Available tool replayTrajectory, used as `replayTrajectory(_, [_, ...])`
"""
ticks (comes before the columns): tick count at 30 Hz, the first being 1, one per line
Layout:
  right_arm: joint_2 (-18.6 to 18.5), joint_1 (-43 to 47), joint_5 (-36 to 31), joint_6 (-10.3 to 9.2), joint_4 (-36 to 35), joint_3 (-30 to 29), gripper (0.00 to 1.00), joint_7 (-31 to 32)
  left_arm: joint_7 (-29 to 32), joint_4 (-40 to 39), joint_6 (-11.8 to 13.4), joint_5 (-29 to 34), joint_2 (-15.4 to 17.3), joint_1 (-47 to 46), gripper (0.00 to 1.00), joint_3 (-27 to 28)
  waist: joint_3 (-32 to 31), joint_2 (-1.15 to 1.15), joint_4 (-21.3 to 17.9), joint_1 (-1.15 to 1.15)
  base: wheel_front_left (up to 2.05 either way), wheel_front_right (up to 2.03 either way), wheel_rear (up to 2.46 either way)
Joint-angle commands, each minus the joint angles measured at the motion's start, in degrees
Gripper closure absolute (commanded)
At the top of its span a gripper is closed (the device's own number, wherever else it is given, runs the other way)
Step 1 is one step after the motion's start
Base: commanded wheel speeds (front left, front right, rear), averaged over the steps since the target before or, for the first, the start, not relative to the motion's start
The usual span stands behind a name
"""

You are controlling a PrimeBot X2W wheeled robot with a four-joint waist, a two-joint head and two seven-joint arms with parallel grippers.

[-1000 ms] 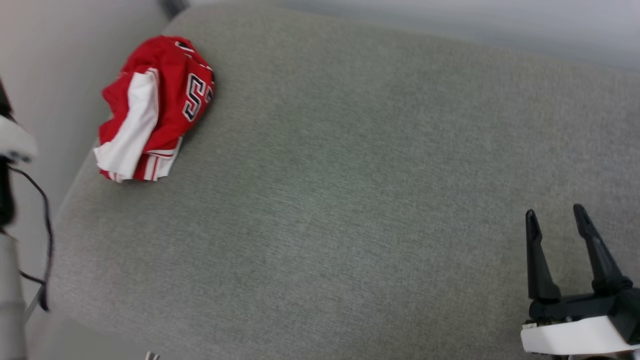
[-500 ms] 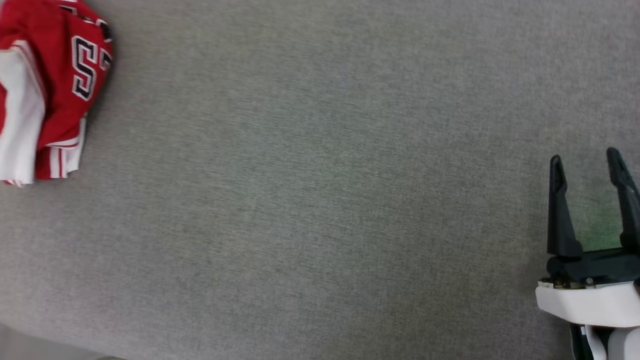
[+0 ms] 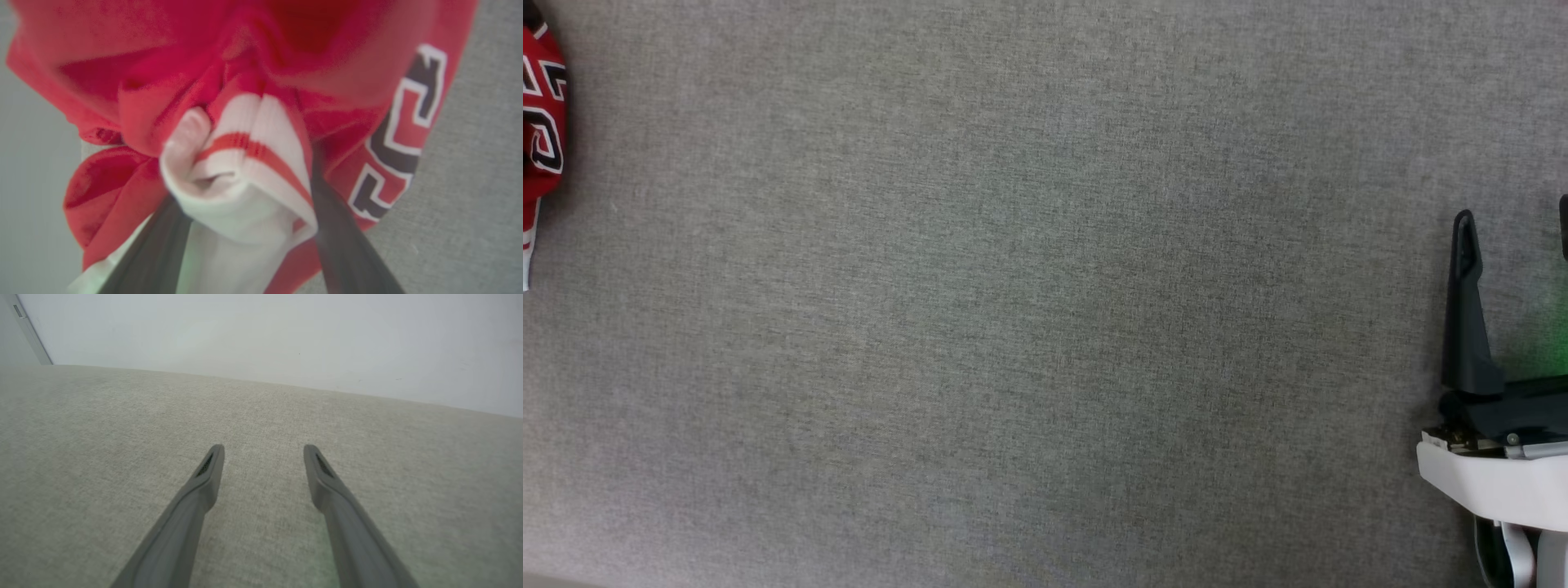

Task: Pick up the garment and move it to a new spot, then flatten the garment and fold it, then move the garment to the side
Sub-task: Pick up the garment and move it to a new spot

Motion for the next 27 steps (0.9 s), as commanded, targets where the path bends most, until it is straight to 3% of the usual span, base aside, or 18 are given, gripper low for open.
replayTrajectory(1, [0.1, -0.5, -0.3, -0.02, 0.7, -0.1, 0.0, 0.0, 0.4, 1.6, 0.0, -0.3, -1.8, 1.1, 0.0, -2.1, 0.5, 0.0, -0.1, -0.01, 0.0, 0.0, 0.0])
replayTrajectory(4, [0.1, -0.4, -0.6, -0.02, 0.8, 0.0, 0.0, 0.0, -0.6, 3.2, 0.0, -1.4, -2.9, 0.9, 0.0, -3.3, 0.5, 0.0, -0.1, -0.01, 0.0, 0.0, 0.0])
replayTrajectory(6, [0.1, -0.2, -0.8, -0.02, 1.0, 0.0, 0.0, 0.0, -0.9, 3.6, 0.0, -1.6, -2.8, 0.6, 1.0, -4.7, 0.1, 0.0, 0.0, -0.01, 0.0, 0.0, 0.0])
replayTrajectory(16, [0.1, 1.3, 0.6, -0.02, 3.4, 1.5, 0.0, 0.0, -6.1, -0.2, 0.0, -3.0, 4.9, -2.0, 1.0, -8.4, -7.8, 0.0, 0.5, -0.01, 0.0, 0.0, 0.0])
replayTrajectory(27, [0.1, 4.2, 3.9, -0.02, 7.3, 2.9, 0.0, 0.0, -7.5, -13.0, 0.0, -3.2, 11.0, -7.3, 1.0, -14.1, -18.6, 0.0, -0.1, -0.01, 0.0, 0.0, 0.0])
